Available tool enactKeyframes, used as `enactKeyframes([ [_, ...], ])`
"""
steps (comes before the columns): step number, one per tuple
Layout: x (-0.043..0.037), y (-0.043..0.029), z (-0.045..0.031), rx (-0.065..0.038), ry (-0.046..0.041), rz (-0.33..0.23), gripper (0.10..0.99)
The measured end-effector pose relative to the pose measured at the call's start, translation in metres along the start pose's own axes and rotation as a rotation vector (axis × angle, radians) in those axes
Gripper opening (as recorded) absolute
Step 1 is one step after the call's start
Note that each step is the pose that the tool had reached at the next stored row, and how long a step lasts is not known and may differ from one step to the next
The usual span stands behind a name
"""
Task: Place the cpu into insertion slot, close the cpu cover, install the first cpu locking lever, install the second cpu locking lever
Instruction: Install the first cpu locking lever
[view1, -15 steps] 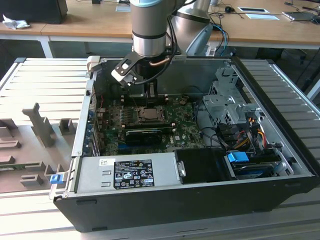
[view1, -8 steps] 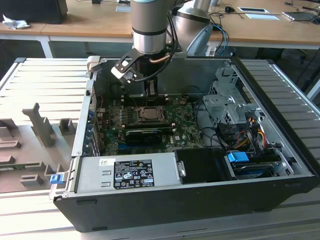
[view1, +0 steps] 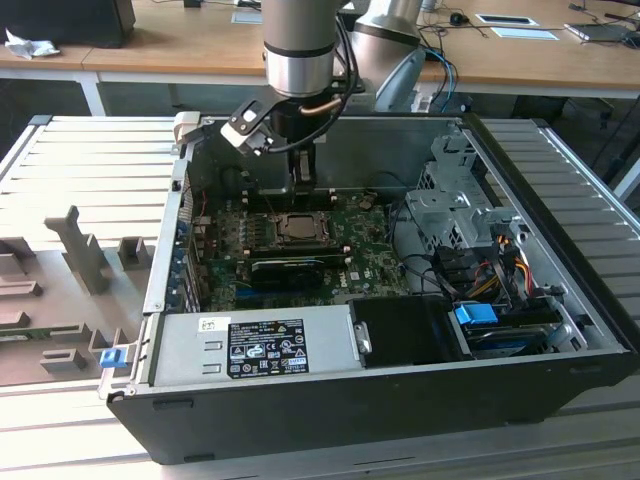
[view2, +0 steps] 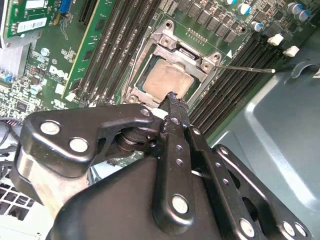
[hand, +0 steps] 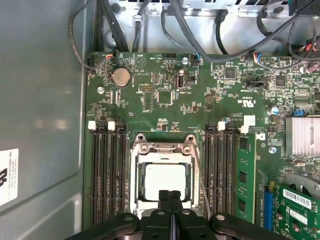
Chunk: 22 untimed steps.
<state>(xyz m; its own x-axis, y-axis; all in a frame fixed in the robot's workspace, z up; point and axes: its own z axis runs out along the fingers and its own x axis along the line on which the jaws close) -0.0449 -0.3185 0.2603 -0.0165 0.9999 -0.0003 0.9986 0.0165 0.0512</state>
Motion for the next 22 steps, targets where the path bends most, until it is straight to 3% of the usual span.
enactKeyframes([
  [1, 0.0, 0.0002, -0.0038, 0.0, 0.0002, 0.0, 0.106],
  [3, 0.0, 0.0001, -0.004, 0.0, 0.0011, -0.016, 0.106],
  [14, 0.0, -0.0002, -0.0009, 0.002, 0.0083, -0.301, 0.106],
  [22, 0.0, -0.0002, -0.0003, 0.002, 0.0138, -0.416, 0.106],
])
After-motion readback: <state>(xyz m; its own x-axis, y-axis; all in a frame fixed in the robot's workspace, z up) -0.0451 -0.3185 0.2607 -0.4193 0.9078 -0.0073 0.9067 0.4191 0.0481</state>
